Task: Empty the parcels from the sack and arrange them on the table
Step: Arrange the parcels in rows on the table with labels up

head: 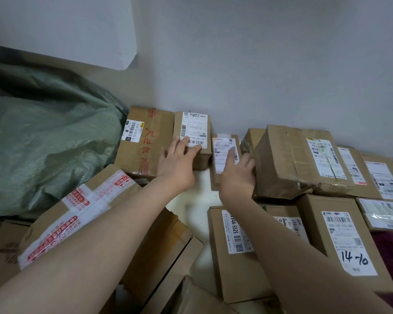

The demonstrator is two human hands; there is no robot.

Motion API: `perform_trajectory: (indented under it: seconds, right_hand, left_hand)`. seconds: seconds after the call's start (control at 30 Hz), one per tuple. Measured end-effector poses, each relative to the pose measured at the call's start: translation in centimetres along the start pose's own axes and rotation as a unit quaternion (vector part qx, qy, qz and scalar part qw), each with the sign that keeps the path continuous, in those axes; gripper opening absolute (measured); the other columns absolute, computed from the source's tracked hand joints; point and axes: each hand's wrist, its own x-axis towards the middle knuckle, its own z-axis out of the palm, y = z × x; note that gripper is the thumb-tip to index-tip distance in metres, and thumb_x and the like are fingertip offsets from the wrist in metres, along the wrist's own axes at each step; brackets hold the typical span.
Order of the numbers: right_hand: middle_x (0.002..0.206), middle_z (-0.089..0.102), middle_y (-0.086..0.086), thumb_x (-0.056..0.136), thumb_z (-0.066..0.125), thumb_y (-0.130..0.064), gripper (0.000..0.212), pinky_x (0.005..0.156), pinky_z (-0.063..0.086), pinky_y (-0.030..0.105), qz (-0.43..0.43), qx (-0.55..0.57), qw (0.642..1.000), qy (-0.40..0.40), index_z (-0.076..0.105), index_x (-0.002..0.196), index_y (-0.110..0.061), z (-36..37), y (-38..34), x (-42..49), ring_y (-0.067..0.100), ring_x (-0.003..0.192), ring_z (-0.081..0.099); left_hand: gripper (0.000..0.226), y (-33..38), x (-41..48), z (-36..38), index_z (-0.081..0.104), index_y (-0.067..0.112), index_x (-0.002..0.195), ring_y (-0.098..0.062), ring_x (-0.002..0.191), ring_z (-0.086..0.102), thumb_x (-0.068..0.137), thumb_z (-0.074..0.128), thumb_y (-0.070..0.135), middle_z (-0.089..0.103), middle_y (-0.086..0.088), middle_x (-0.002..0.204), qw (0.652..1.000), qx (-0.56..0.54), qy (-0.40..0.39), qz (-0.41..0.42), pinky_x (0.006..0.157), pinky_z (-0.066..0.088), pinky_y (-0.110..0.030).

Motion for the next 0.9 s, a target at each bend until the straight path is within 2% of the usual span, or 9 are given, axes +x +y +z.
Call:
perform_trajectory:
  seconds: [0.13, 0.23, 0.33, 0.43, 0.5, 0.57, 0.67, 0.8, 0.9]
  right_hand:
    - [0.136, 0.036, 0.018, 0.097, 0.047, -0.024, 0.047, 0.099, 0.034, 0.036, -0.061, -0.050, 0.996, -0.033, 0.037, 0.138, -0.002, 1.4, -0.9, -0.4, 0.032, 0.123, 0.034]
    - [0.145, 0.031, 0.020, 0.097, 0.043, -0.031, 0.059, 0.107, 0.024, 0.042, -0.065, -0.035, 0.996, -0.052, 0.029, 0.143, 0.003, 1.8, -1.0, -0.3, 0.035, 0.130, 0.028]
    - [0.157, 0.015, 0.018, 0.097, 0.048, -0.029, 0.061, 0.111, 0.029, 0.040, -0.060, 0.112, 0.991, -0.041, 0.026, 0.148, -0.004, 0.8, -0.4, -1.8, 0.035, 0.143, 0.014]
    - [0.124, 0.059, 0.011, 0.097, 0.047, -0.027, 0.030, 0.090, 0.047, 0.037, -0.092, 0.201, 0.975, 0.015, 0.060, 0.119, -0.011, -0.5, 0.3, -4.6, 0.030, 0.116, 0.053]
    - [0.097, 0.072, 0.010, 0.099, 0.044, -0.034, 0.034, 0.077, 0.055, 0.036, -0.038, 0.280, 0.955, -0.084, 0.067, 0.099, -0.008, -1.5, 0.4, -6.3, 0.030, 0.085, 0.067]
    - [0.090, 0.072, 0.011, 0.099, 0.045, -0.041, 0.041, 0.058, 0.054, 0.032, 0.043, 0.373, 0.899, -0.224, 0.063, 0.097, -0.005, -2.1, 0.6, -8.1, 0.025, 0.059, 0.066]
    - [0.085, 0.067, 0.011, 0.098, 0.045, -0.049, 0.047, 0.050, 0.045, 0.028, 0.080, 0.363, 0.872, -0.320, 0.055, 0.105, -0.004, -2.2, 0.6, -10.8, 0.021, 0.052, 0.060]
    - [0.072, 0.048, 0.008, 0.098, 0.047, -0.049, 0.038, 0.045, 0.034, 0.021, 0.027, 0.370, 0.850, -0.375, 0.052, 0.092, -0.011, -1.6, 0.7, -14.1, 0.017, 0.052, 0.044]
    - [0.082, 0.053, 0.013, 0.096, 0.057, -0.033, 0.022, 0.056, 0.032, 0.028, 0.000, 0.416, 0.840, -0.348, 0.059, 0.085, -0.014, -1.3, 0.9, -15.6, 0.022, 0.067, 0.045]
  left_hand:
    - [0.082, -0.3, -0.1, 0.1, 0.013, 0.038, 0.153, -0.019, 0.149, -0.014, 0.088, 0.056, 0.013, -0.004, 0.003, 0.163, 1.000, 0.001, -0.008, 0.005, 0.120, 0.000, -0.053]
    - [0.079, -0.5, -0.5, -0.3, 0.012, 0.035, 0.154, -0.019, 0.149, -0.014, 0.090, 0.056, 0.017, -0.003, 0.002, 0.163, 1.000, 0.016, -0.012, 0.015, 0.119, -0.006, -0.052]
    - [0.076, -0.8, -1.7, -1.1, 0.017, 0.031, 0.153, -0.022, 0.150, -0.009, 0.090, 0.059, 0.022, 0.005, -0.001, 0.162, 1.000, 0.010, 0.019, 0.003, 0.119, -0.007, -0.049]
    - [0.070, -1.0, -4.4, -2.4, 0.024, 0.030, 0.151, -0.027, 0.149, 0.004, 0.091, 0.059, 0.025, 0.017, -0.004, 0.159, 0.999, -0.015, 0.048, -0.003, 0.121, 0.005, -0.046]
    - [0.063, -1.0, -6.8, -3.5, 0.029, 0.027, 0.151, -0.028, 0.141, 0.023, 0.094, 0.057, 0.026, 0.033, -0.006, 0.151, 0.998, -0.049, 0.046, -0.013, 0.115, 0.024, -0.043]
    - [0.054, -1.0, -9.1, -4.4, 0.038, 0.028, 0.147, -0.027, 0.129, 0.041, 0.096, 0.055, 0.026, 0.047, -0.006, 0.140, 0.995, -0.087, 0.028, -0.025, 0.105, 0.038, -0.040]
    - [0.046, -0.6, -12.2, -4.6, 0.044, 0.029, 0.142, -0.025, 0.117, 0.056, 0.097, 0.053, 0.030, 0.059, -0.003, 0.133, 0.995, -0.073, -0.031, -0.055, 0.095, 0.048, -0.037]
    - [0.076, -0.4, -15.4, -2.8, 0.006, 0.032, 0.155, -0.032, 0.129, 0.048, 0.095, 0.052, 0.025, 0.037, -0.015, 0.151, 0.962, -0.097, -0.215, -0.139, 0.105, 0.044, -0.042]
    - [0.095, 0.0, -17.1, -2.2, -0.004, 0.050, 0.150, -0.039, 0.139, 0.027, 0.087, 0.066, 0.035, 0.015, -0.016, 0.156, 0.957, -0.108, -0.227, -0.147, 0.112, 0.032, -0.053]
